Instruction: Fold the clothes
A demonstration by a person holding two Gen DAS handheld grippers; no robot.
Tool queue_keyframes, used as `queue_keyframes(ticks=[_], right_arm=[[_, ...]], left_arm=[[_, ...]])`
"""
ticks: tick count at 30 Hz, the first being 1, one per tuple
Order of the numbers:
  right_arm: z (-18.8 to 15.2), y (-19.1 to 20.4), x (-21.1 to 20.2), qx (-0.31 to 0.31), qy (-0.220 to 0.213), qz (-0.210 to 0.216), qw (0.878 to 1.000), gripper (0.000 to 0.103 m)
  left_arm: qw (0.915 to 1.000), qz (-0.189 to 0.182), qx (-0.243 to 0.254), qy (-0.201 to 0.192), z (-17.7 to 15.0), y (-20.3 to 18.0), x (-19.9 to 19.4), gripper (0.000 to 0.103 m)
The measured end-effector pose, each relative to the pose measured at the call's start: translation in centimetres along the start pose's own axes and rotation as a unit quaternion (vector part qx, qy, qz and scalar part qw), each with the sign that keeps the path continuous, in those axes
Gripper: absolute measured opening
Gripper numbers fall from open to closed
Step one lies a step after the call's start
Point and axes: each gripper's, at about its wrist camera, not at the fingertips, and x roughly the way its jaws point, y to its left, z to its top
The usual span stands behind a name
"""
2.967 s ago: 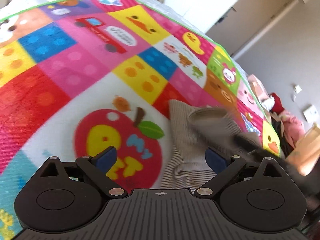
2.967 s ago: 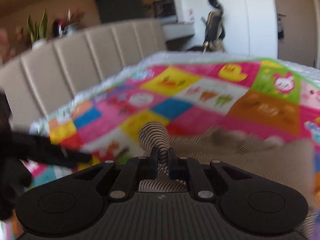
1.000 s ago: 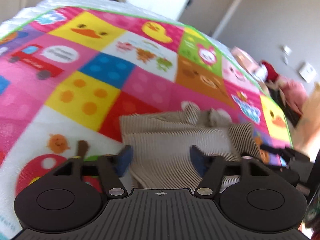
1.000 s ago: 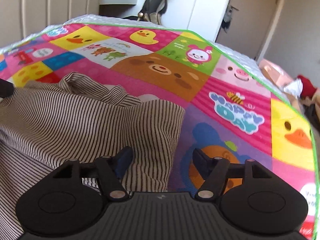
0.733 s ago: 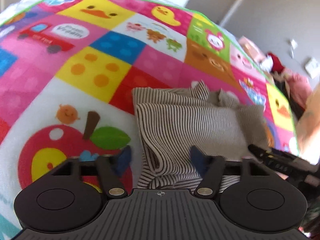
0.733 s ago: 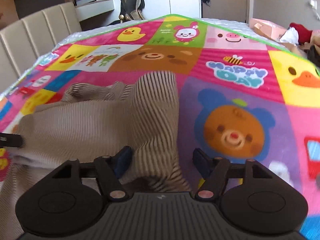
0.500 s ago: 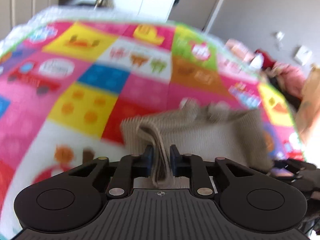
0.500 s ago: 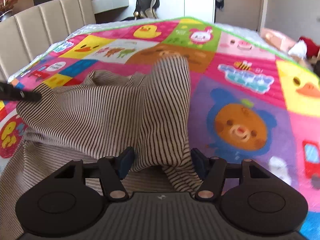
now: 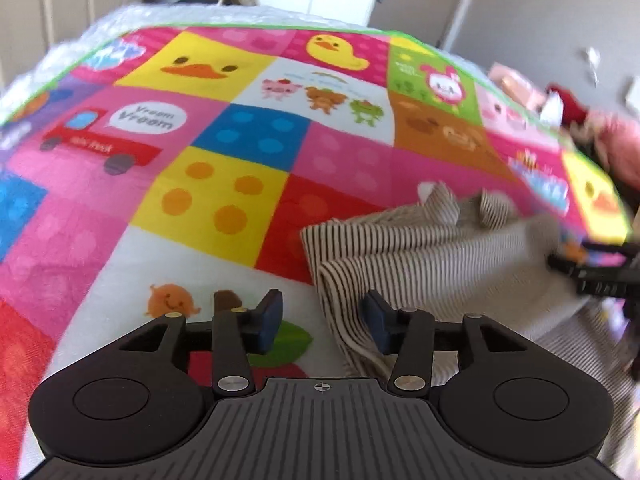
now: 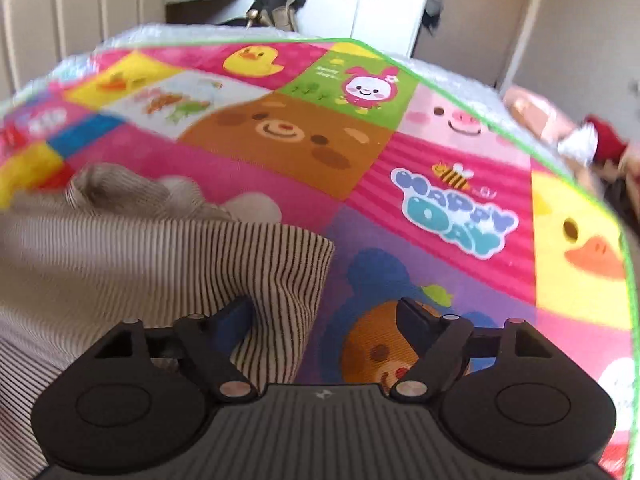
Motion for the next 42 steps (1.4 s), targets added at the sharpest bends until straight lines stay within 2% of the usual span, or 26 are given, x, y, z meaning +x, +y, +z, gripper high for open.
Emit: queue_keyframes(ticks=[1, 3, 4, 6, 8, 10, 11, 12, 15, 17, 19, 21, 22, 24, 26, 29, 35, 39, 42], right_arm=[[0.2, -0.6, -0.3, 0.021, -0.003, 0.019, 1.0, 0.079], [0.8, -1.6, -0.8, 0.064, -0.01, 0.056, 0.996, 0.079], [1.3, -1.9, -0.6, 0.08, -0.007, 0.069, 0.994, 0.079], [2.4, -2.4, 0.2, 0.111, 0.0, 0.094, 0.989, 0.079], [3.3, -2.0, 1.9, 0.121, 0.027, 0.106, 0.987, 0.08], [3.8, -1.2, 4.0, 0.114, 0.057, 0.101, 0.987, 0.083], [4.1, -0.7, 5.0, 0.108, 0.069, 0.096, 0.987, 0.087], [4.2, -0.1, 5.6, 0.103, 0.07, 0.091, 0.988, 0.089], [4.6, 1.4, 5.9, 0.07, 0.067, 0.085, 0.992, 0.086], [4.7, 1.9, 5.6, 0.049, 0.064, 0.088, 0.993, 0.073], [4.7, 2.0, 5.3, 0.032, 0.062, 0.09, 0.994, 0.065], [4.6, 2.1, 5.1, 0.021, 0.061, 0.084, 0.994, 0.06], [4.6, 2.2, 5.0, 0.02, 0.059, 0.083, 0.995, 0.055], [4.6, 2.6, 4.6, 0.022, 0.053, 0.082, 0.995, 0.045], [4.5, 3.0, 3.7, 0.013, 0.044, 0.081, 0.996, 0.032], [4.7, 3.1, 1.7, -0.005, 0.027, 0.09, 0.996, 0.02], [3.7, 2.0, -5.3, -0.024, -0.025, 0.13, 0.991, 0.015], [0.8, 1.4, -10.8, -0.028, -0.059, 0.145, 0.987, 0.013], [-2.8, 1.0, -15.1, -0.016, -0.079, 0.148, 0.986, 0.012]], left_arm=[[0.9992, -0.028, -0.027, 0.003, 0.4, 0.6, -0.2, 0.053], [0.9929, -0.085, -0.082, 0.018, 1.3, 1.8, -0.2, 0.071], [0.9891, -0.103, -0.102, 0.028, 1.6, 2.1, 0.1, 0.075], [0.9867, -0.108, -0.113, 0.045, 2.1, 2.2, 1.1, 0.076], [0.9881, -0.096, -0.106, 0.056, 2.3, 2.0, 2.4, 0.077], [0.9875, -0.095, -0.107, 0.065, 2.5, 1.8, 3.7, 0.079], [0.9875, -0.096, -0.106, 0.066, 2.7, 1.5, 4.2, 0.084], [0.9875, -0.097, -0.105, 0.066, 2.8, 1.3, 4.7, 0.088], [0.9898, -0.089, -0.095, 0.058, 3.1, 0.4, 5.5, 0.088], [0.9912, -0.084, -0.089, 0.051, 3.2, 0.0, 5.8, 0.085], [0.9943, -0.071, -0.065, 0.046, 3.1, -0.5, 6.0, 0.078], [0.9975, -0.051, -0.028, 0.04, 2.8, -1.1, 5.7, 0.061], [0.9983, -0.042, -0.012, 0.038, 2.6, -1.3, 5.5, 0.058], [0.9982, -0.046, -0.012, 0.037, 2.6, -1.3, 4.9, 0.039], [0.998, -0.051, -0.013, 0.036, 2.6, -1.2, 4.2, 0.031], [0.9979, -0.058, 0.005, 0.027, 2.6, -1.7, 2.5, 0.028], [0.9948, -0.084, 0.057, -0.008, 1.4, -3.2, -2.2, 0.026], [0.9884, -0.123, 0.077, -0.045, -1.1, -3.6, -6.8, 0.026], [0.9831, -0.146, 0.093, -0.059, -4.4, -3.7, -10.3, 0.025]])
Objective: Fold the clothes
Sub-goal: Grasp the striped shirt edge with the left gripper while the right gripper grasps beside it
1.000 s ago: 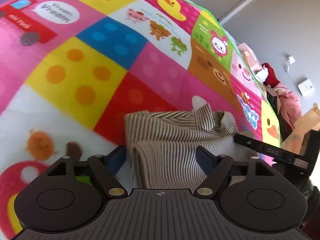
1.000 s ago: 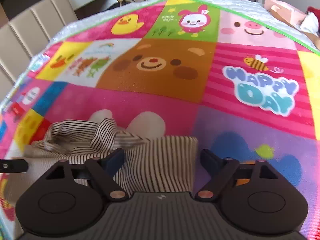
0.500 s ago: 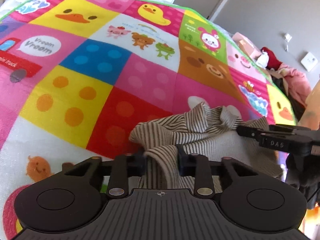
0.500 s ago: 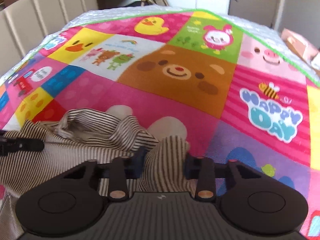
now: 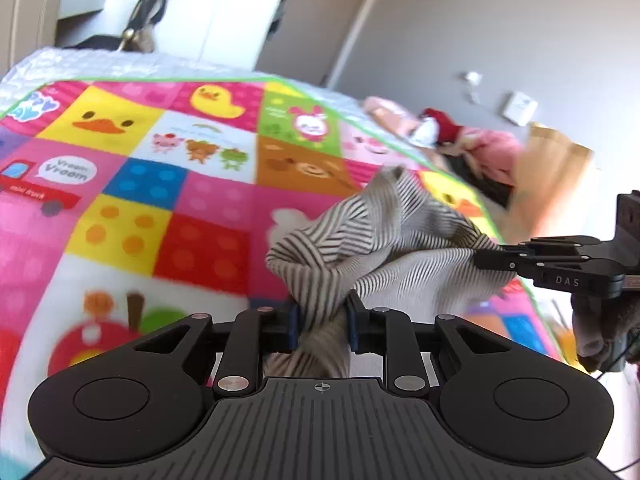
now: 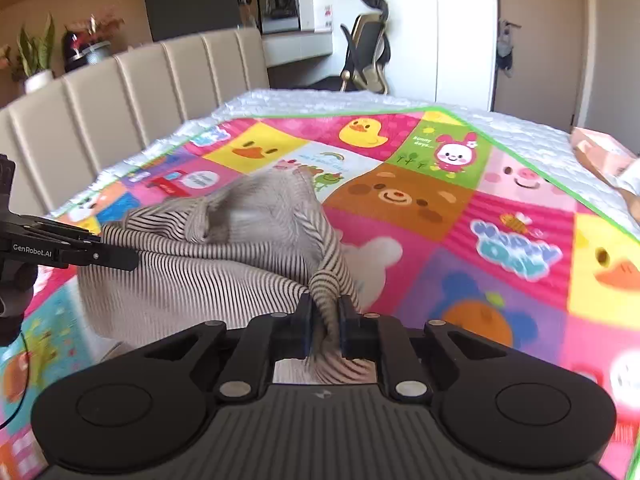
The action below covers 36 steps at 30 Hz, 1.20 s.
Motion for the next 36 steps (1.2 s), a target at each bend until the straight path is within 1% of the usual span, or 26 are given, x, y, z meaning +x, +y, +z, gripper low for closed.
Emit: queue_keyframes(ticks=[4, 8, 9, 10, 11, 12, 13, 14, 15, 17, 18, 19, 21, 22, 23, 24, 25, 28, 29, 31, 32, 33, 35, 36], right_arm=[[-5.1, 1.3, -5.1, 0.01, -0.007, -0.012, 1.0, 0.011], [-10.5, 2.1, -8.3, 0.01, 0.018, -0.044, 0.999, 0.011], [-11.7, 2.3, -9.0, 0.009, 0.026, -0.052, 0.998, 0.011], [-12.9, 2.3, -9.7, 0.009, 0.034, -0.057, 0.998, 0.012], [-13.8, 2.4, -10.2, 0.013, 0.039, -0.06, 0.997, 0.017], [-14.6, 2.4, -10.7, 0.018, 0.045, -0.063, 0.997, 0.022], [-15.4, 2.3, -11.3, 0.026, 0.049, -0.064, 0.996, 0.035], [-16.0, 2.3, -11.8, 0.035, 0.048, -0.064, 0.996, 0.046], [-16.5, 2.2, -12.3, 0.043, 0.045, -0.064, 0.996, 0.049], [-16.9, 2.2, -12.9, 0.061, 0.038, -0.059, 0.996, 0.055], [-16.9, 2.2, -13.1, 0.069, 0.033, -0.056, 0.995, 0.056], [-16.8, 2.2, -13.0, 0.079, 0.029, -0.052, 0.995, 0.057], [-16.8, 2.2, -12.8, 0.106, 0.022, -0.041, 0.993, 0.06], [-16.8, 2.2, -12.6, 0.13, 0.014, -0.034, 0.991, 0.066], [-16.9, 2.1, -12.4, 0.163, 0.003, -0.026, 0.986, 0.072], [-17.0, 1.9, -12.1, 0.204, -0.011, -0.015, 0.979, 0.074], [-17.2, 1.6, -11.4, 0.252, -0.022, 0.006, 0.967, 0.076], [-17.5, 1.1, -8.7, 0.354, -0.023, 0.05, 0.934, 0.076], [-17.6, 1.0, -7.8, 0.373, -0.021, 0.054, 0.926, 0.076], [-17.6, 0.8, -6.3, 0.388, -0.019, 0.046, 0.92, 0.076], [-17.6, 0.6, -5.5, 0.391, -0.016, 0.034, 0.919, 0.076], [-17.5, 0.4, -4.7, 0.393, -0.018, 0.026, 0.919, 0.076], [-17.3, -0.4, -3.3, 0.402, -0.025, 0.023, 0.915, 0.075], [-17.1, -0.6, -2.7, 0.404, -0.028, 0.021, 0.914, 0.075]], left_arm=[[0.9995, -0.025, 0.021, -0.001, -4.6, -2.4, -4.6, 0.025], [0.9991, -0.022, 0.033, 0.017, -9.2, -3.8, -8.1, 0.025], [0.9991, -0.02, 0.031, 0.023, -10.3, -4.0, -8.8, 0.026], [0.9992, -0.018, 0.018, 0.03, -11.3, -3.8, -9.4, 0.027], [0.9992, -0.016, 0.005, 0.036, -12.2, -3.6, -10.0, 0.029], [0.999, -0.016, -0.008, 0.041, -12.9, -3.4, -10.4, 0.032], [0.9984, -0.019, -0.024, 0.047, -13.5, -3.3, -10.8, 0.034], [0.9979, -0.02, -0.037, 0.049, -13.9, -3.2, -11.1, 0.041], [0.9971, -0.028, -0.051, 0.05, -14.1, -3.3, -11.3, 0.049], [0.9947, -0.043, -0.079, 0.05, -14.5, -3.4, -11.6, 0.06], [0.9929, -0.051, -0.096, 0.049, -14.6, -3.5, -11.6, 0.064], [0.9906, -0.06, -0.113, 0.047, -14.6, -3.6, -11.5, 0.066], [0.9835, -0.081, -0.157, 0.037, -14.7, -3.8, -10.6, 0.078], [0.979, -0.091, -0.179, 0.033, -14.7, -3.9, -10.2, 0.081], [0.974, -0.1, -0.201, 0.027, -14.8, -3.9, -9.7, 0.085], [0.9693, -0.101, -0.223, 0.021, -14.8, -4.0, -9.0, 0.089], [0.9653, -0.092, -0.244, 0.019, -14.9, -3.9, -8.0, 0.09], [0.9503, -0.065, -0.304, 0.012, -15.0, -3.6, -5.1, 0.092], [0.9432, -0.055, -0.327, 0.018, -15.2, -3.2, -4.3, 0.092], [0.9263, -0.042, -0.373, 0.035, -15.8, -2.4, -2.7, 0.092], [0.9227, -0.033, -0.383, 0.035, -15.9, -2.1, -2.2, 0.091], [0.9221, -0.026, -0.385, 0.03, -15.9, -2.0, -1.9, 0.091], [0.924, -0.015, -0.382, 0.02, -15.3, -1.7, -1.3, 0.09], [0.9268, -0.004, -0.375, 0.018, -14.8, -1.7, -1.0, 0.086]])
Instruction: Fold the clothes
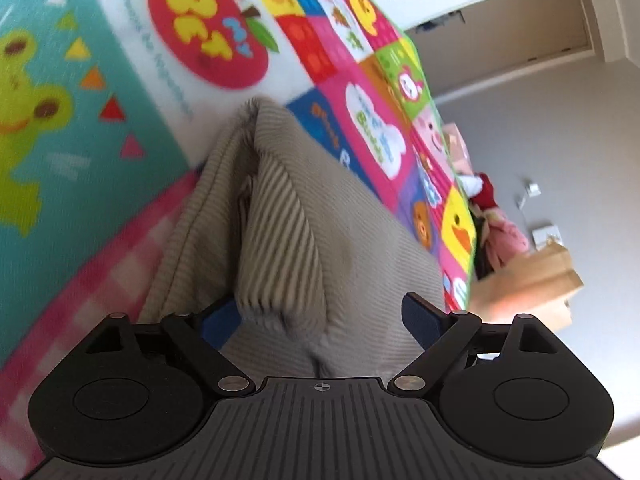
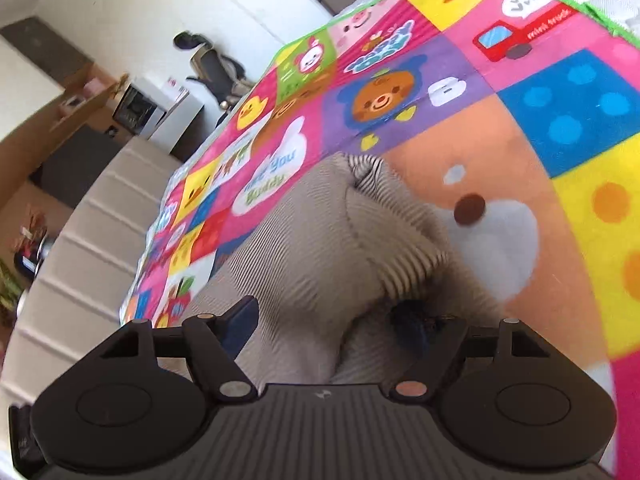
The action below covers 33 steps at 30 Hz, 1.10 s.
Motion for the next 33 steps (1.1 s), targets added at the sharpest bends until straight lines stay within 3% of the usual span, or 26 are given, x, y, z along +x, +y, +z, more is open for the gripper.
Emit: queue_keyframes(ticks=[1, 2, 3, 4, 6, 8, 12, 14, 18, 21, 23, 28, 30, 33], right_arm=[[0.3, 0.1, 0.5, 0.0, -0.003, -0.002, 1.0, 0.066], [0.6, 0.1, 1.0, 0.001, -0.007, -0.005, 1.0, 0.048], [0.9, 0.5, 1.3, -0.013, -0.008, -0.009, 1.0, 0.043], [1.1, 1.1, 1.1, -0.033, -0.011, -0.009, 0.999, 0.031], [1.4, 2.3, 0.3, -0.072, -0.02, -0.005, 0.997, 0.024], [1.4, 3.6, -1.4, -0.099, -0.032, 0.014, 0.994, 0.015], [1.0, 4.6, -5.2, -0.115, -0.041, 0.054, 0.991, 0.011], [0.3, 4.0, -6.0, -0.107, -0.032, 0.056, 0.992, 0.01], [-2.2, 1.6, -5.3, -0.108, -0.001, 0.016, 0.994, 0.01], [-3.2, 0.1, -4.7, -0.1, 0.012, -0.001, 0.995, 0.014], [-3.0, 0.1, -5.2, -0.102, -0.005, -0.003, 0.995, 0.036], [-1.7, 1.6, -6.3, -0.153, -0.067, -0.026, 0.986, 0.062], [-1.0, 1.9, -5.4, -0.163, -0.063, -0.031, 0.984, 0.076], [-0.8, 1.6, -2.8, -0.16, -0.037, -0.041, 0.985, 0.083]], left_arm=[[0.9999, 0.014, 0.01, -0.002, 0.5, -0.3, 0.4, 0.083], [0.9994, 0.027, 0.019, -0.005, 0.9, -0.7, 0.8, 0.073], [0.9987, 0.041, 0.03, -0.007, 1.4, -1.0, 1.2, 0.057], [0.9974, 0.056, 0.045, -0.006, 1.7, -1.5, 1.4, 0.048], [0.9952, 0.061, 0.076, -0.009, 2.0, -2.4, 1.0, 0.03], [0.9929, 0.04, 0.111, -0.021, 1.9, -3.4, -0.5, 0.027], [0.9856, 0.003, 0.165, -0.039, 0.3, -4.7, -3.9, 0.027], [0.9828, 0.006, 0.181, -0.033, -0.8, -4.3, -4.3, 0.027], [0.9762, 0.056, 0.209, -0.014, -3.1, -2.0, -3.8, 0.027], [0.9829, 0.059, 0.174, -0.008, -3.2, -0.5, -4.1, 0.031], [0.9859, 0.043, 0.161, -0.013, -3.2, -0.5, -5.1, 0.038], [0.9894, 0.015, 0.143, -0.017, -3.5, -1.1, -6.4, 0.063], [0.9901, 0.016, 0.139, -0.001, -3.8, -1.0, -5.7, 0.076], [0.9905, 0.021, 0.135, 0.013, -4.0, -0.9, -4.5, 0.075]])
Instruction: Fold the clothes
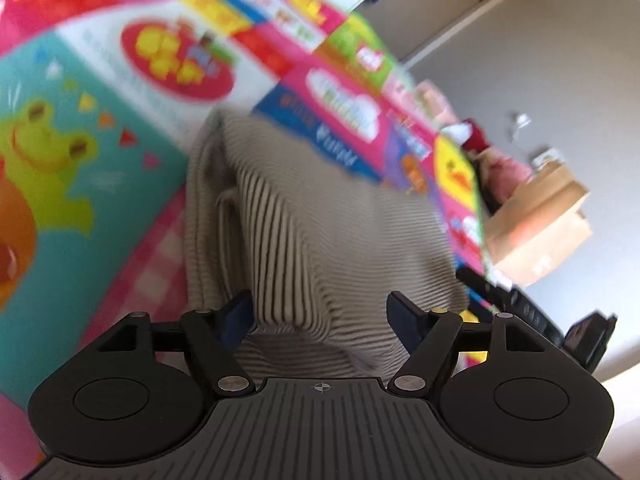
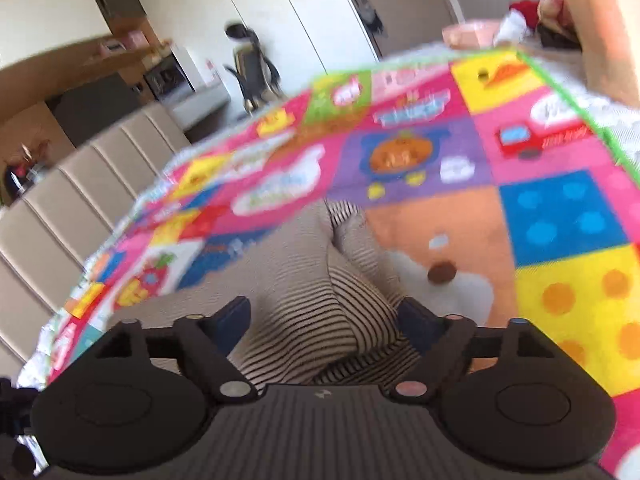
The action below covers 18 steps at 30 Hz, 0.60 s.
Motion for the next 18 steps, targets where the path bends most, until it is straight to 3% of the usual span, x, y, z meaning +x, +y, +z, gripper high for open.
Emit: queue_keyframes(ticks=[1, 2, 3, 4, 7, 9, 12, 13, 14, 15, 16, 17, 18], right_arm=[[-0.2, -0.1, 0.9, 0.001, 0.009, -0.003, 1.0, 0.074], [-0.2, 0.2, 1.2, -0.005, 0.009, -0.001, 1.0, 0.049], [0.1, 0.6, 1.2, -0.015, 0.009, 0.009, 1.0, 0.04], [0.5, 1.1, 0.7, -0.019, 0.003, 0.021, 1.0, 0.029], [1.6, 2.1, -1.4, -0.032, -0.021, 0.042, 0.998, 0.025], [1.7, 2.4, -2.4, -0.047, -0.025, 0.039, 0.998, 0.025], [0.0, 2.0, -1.9, -0.095, -0.009, -0.014, 0.995, 0.027], [-0.8, 1.7, -1.4, -0.115, -0.004, -0.035, 0.993, 0.035], [-1.3, 1.3, -1.3, -0.126, -0.005, -0.049, 0.991, 0.055], [-1.7, 0.9, -1.4, -0.132, -0.009, -0.06, 0.989, 0.064], [-2.1, 0.5, -1.4, -0.139, -0.012, -0.071, 0.988, 0.072], [-2.0, 0.2, -1.6, -0.138, -0.014, -0.078, 0.987, 0.076], [-1.8, 0.1, -1.8, -0.135, -0.016, -0.083, 0.987, 0.078]], left_arm=[[1.0, 0.003, -0.001, 0.0, 0.0, 0.0, 0.4, 0.071], [1.0, 0.005, -0.001, -0.001, 0.1, -0.1, 0.7, 0.052], [1.0, 0.002, 0.003, -0.007, 0.5, -0.4, 0.6, 0.037], [0.9999, -0.001, 0.006, -0.013, 0.9, -0.7, 0.5, 0.031], [0.9992, -0.024, 0.019, -0.024, 1.6, -1.7, -0.5, 0.028], [0.9991, -0.021, 0.029, -0.021, 1.2, -1.9, -0.9, 0.028], [0.9993, 0.017, 0.033, -0.003, -0.5, -0.8, -0.6, 0.032], [0.9989, 0.035, 0.03, 0.002, -1.1, -0.1, -0.3, 0.034], [0.9988, 0.039, 0.029, 0.001, -1.6, 0.6, -0.5, 0.035], [0.9987, 0.043, 0.028, -0.001, -2.0, 1.2, -0.7, 0.036], [0.9985, 0.043, 0.032, -0.01, -2.2, 1.4, -1.4, 0.041], [0.9975, 0.054, 0.042, -0.019, -2.1, 1.3, -2.0, 0.051], [0.9962, 0.065, 0.051, -0.029, -2.0, 1.3, -2.7, 0.055]])
